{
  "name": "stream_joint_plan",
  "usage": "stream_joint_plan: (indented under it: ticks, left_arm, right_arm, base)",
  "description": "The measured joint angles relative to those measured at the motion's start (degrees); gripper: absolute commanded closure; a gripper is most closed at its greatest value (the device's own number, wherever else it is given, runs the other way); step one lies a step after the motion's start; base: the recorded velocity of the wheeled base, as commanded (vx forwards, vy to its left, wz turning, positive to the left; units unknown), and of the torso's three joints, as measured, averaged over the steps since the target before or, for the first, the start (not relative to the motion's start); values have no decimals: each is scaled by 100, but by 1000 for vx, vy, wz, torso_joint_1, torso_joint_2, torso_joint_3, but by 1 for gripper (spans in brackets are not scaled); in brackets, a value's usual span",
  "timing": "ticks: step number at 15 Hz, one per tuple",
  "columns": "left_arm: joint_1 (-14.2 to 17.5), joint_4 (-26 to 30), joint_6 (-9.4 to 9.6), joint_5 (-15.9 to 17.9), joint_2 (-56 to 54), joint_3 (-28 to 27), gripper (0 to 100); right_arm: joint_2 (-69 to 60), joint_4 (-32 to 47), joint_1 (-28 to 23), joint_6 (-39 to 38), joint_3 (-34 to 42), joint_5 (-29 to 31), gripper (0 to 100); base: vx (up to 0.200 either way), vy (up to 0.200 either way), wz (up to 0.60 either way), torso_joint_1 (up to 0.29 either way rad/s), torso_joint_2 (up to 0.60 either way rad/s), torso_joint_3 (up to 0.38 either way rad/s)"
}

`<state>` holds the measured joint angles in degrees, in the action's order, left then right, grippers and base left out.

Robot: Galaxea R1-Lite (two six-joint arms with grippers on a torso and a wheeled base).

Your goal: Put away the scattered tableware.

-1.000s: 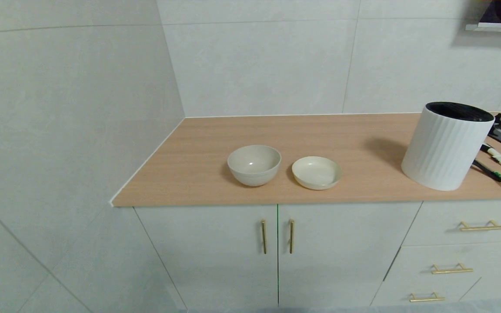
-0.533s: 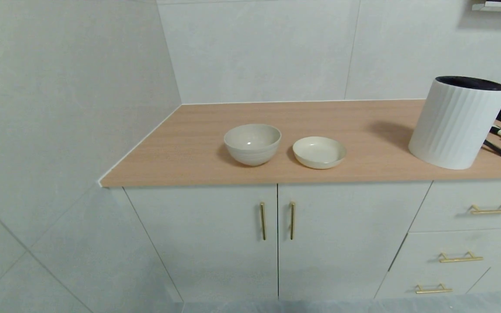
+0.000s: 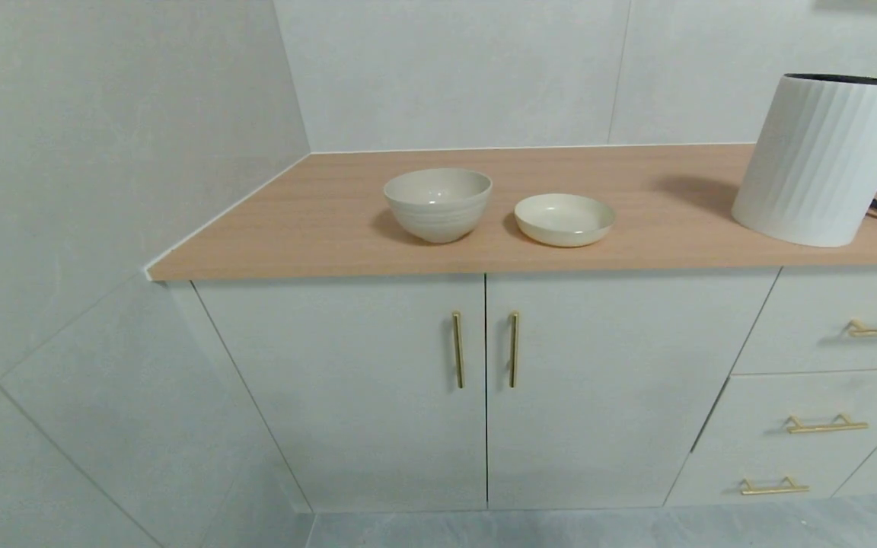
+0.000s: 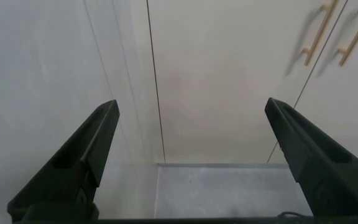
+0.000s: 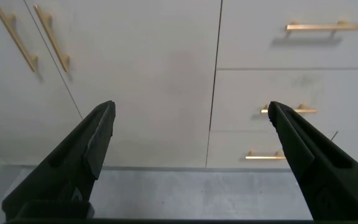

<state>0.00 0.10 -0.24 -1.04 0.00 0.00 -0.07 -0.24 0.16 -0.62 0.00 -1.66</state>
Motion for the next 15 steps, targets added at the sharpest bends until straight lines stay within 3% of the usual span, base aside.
stream_joint_plan:
  ticks: [6, 15]
  left_arm:
    - [0, 0, 0, 0, 0, 0, 0]
    - [0, 0, 4, 2, 0, 0, 0]
  right_arm:
    - [0, 0, 0, -2, 0, 0, 0]
    - [0, 0, 0, 7, 0, 0, 0]
  base:
    - [0, 0, 0, -106, 417, 299]
    - [0, 0, 0, -9, 33, 21]
